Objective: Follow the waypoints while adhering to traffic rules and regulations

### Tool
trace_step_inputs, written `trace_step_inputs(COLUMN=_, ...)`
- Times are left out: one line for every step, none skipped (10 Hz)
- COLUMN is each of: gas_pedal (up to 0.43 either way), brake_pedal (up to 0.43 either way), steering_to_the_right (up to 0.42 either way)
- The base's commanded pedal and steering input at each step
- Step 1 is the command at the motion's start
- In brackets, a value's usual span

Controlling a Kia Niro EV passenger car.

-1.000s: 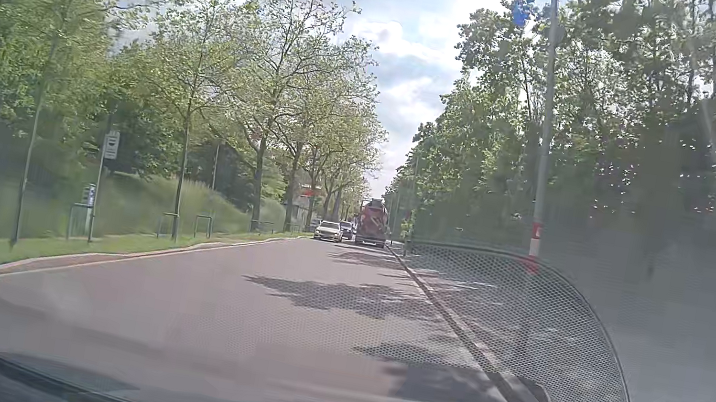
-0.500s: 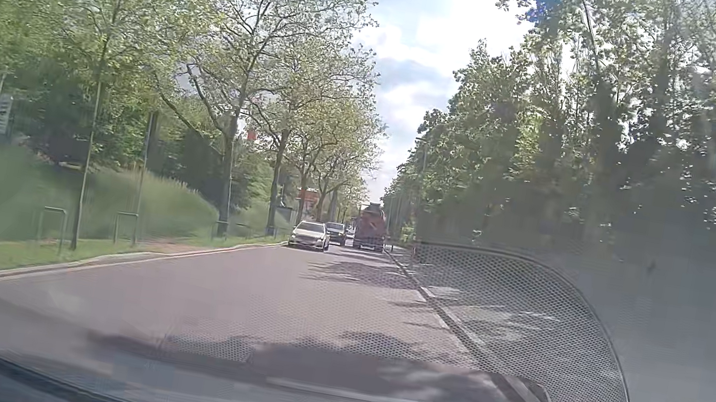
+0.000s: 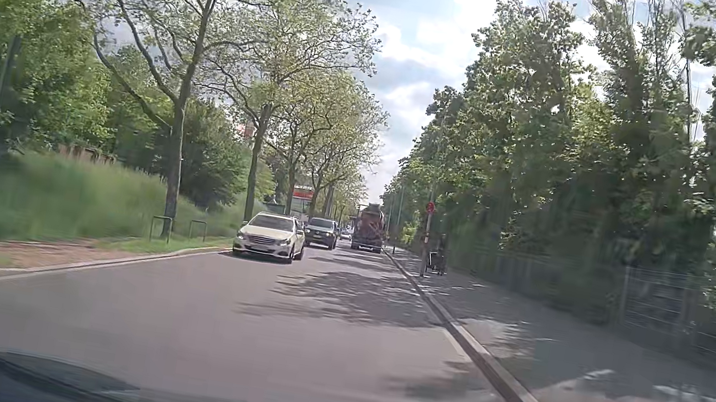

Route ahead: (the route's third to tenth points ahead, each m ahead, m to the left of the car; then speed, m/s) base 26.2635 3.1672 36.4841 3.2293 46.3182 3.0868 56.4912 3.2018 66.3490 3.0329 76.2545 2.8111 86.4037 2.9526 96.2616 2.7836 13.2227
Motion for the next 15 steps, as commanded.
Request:
trace_step_inputs(gas_pedal=0.067, brake_pedal=0.0, steering_to_the_right=0.001)
trace_step_inputs(gas_pedal=0.067, brake_pedal=0.0, steering_to_the_right=0.001)
trace_step_inputs(gas_pedal=0.067, brake_pedal=0.0, steering_to_the_right=0.001)
trace_step_inputs(gas_pedal=0.067, brake_pedal=0.0, steering_to_the_right=0.001)
trace_step_inputs(gas_pedal=0.067, brake_pedal=0.0, steering_to_the_right=0.001)
trace_step_inputs(gas_pedal=0.067, brake_pedal=0.0, steering_to_the_right=0.001)
trace_step_inputs(gas_pedal=0.067, brake_pedal=0.0, steering_to_the_right=0.001)
trace_step_inputs(gas_pedal=0.067, brake_pedal=0.0, steering_to_the_right=0.001)
trace_step_inputs(gas_pedal=0.067, brake_pedal=0.0, steering_to_the_right=0.001)
trace_step_inputs(gas_pedal=0.067, brake_pedal=0.0, steering_to_the_right=0.0)
trace_step_inputs(gas_pedal=0.067, brake_pedal=0.0, steering_to_the_right=0.0)
trace_step_inputs(gas_pedal=0.067, brake_pedal=0.0, steering_to_the_right=0.0)
trace_step_inputs(gas_pedal=0.067, brake_pedal=0.0, steering_to_the_right=0.0)
trace_step_inputs(gas_pedal=0.067, brake_pedal=0.0, steering_to_the_right=0.0)
trace_step_inputs(gas_pedal=0.067, brake_pedal=0.0, steering_to_the_right=0.0)
